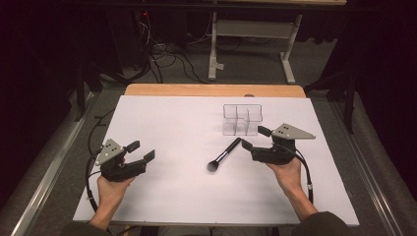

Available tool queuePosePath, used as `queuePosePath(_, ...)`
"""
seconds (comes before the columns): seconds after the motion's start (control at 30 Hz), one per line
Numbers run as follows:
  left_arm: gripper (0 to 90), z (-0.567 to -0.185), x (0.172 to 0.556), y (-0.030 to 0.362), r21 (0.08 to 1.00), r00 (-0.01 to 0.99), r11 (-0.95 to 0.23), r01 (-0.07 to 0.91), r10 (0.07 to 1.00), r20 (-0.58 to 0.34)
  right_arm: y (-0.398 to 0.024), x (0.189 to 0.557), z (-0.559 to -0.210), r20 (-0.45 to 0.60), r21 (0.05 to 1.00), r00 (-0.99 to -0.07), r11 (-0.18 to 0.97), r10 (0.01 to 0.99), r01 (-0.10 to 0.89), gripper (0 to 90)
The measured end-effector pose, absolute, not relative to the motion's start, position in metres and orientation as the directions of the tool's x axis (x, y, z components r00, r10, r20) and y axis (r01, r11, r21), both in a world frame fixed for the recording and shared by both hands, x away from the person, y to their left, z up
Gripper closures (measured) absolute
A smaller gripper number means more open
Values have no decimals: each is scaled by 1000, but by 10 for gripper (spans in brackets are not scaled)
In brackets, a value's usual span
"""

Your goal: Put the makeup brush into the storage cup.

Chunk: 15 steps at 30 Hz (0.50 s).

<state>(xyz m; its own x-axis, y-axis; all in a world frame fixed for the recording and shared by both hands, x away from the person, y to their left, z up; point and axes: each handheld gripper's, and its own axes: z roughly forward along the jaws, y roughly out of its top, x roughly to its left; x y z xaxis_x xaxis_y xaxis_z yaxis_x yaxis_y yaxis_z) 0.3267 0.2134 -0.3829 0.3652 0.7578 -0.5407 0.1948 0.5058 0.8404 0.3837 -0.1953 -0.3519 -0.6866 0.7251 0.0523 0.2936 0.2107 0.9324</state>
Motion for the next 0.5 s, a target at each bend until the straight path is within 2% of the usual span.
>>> queuePosePath(0.5,310,-382,326,213,838,369,509,195,754,-544,-173,394,-353,53,928,-708,227,704,294,224)
